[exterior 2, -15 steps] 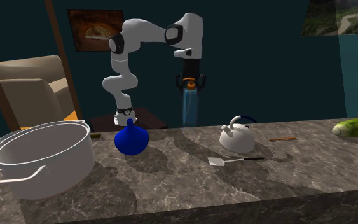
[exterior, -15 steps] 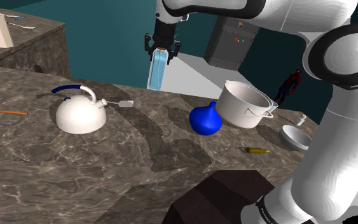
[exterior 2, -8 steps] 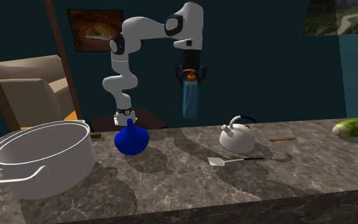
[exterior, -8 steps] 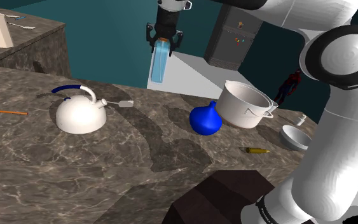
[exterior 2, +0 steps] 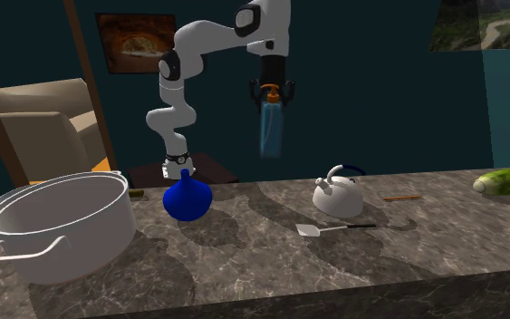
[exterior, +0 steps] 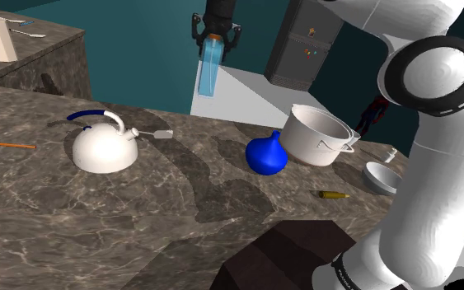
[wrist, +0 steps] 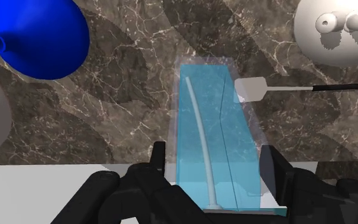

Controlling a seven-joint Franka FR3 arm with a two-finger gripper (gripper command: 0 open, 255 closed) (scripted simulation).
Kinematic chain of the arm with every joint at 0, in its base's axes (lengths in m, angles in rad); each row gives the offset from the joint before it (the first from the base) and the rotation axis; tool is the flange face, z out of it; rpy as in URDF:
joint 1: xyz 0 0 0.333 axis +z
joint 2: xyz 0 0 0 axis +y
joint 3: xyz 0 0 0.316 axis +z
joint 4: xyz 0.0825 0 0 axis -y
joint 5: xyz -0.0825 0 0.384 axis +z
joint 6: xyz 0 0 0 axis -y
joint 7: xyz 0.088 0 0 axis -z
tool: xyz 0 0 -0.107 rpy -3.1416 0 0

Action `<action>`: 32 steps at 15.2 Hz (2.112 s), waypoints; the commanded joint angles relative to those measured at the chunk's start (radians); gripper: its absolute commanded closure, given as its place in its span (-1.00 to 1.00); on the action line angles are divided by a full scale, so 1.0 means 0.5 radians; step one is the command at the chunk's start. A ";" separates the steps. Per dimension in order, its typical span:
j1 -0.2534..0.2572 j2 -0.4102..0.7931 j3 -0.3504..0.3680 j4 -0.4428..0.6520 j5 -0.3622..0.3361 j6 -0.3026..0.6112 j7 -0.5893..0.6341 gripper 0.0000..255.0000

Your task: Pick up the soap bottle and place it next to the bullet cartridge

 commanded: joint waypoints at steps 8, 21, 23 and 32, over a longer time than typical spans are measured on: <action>-0.167 -0.341 -0.010 -0.348 0.125 0.042 -0.123 1.00; -0.475 -1.276 -0.301 -1.448 0.429 0.319 -0.672 1.00; -0.499 -1.386 -0.362 -1.560 0.443 0.330 -0.760 1.00; -0.602 -1.793 -0.658 -1.933 0.419 0.329 -1.154 1.00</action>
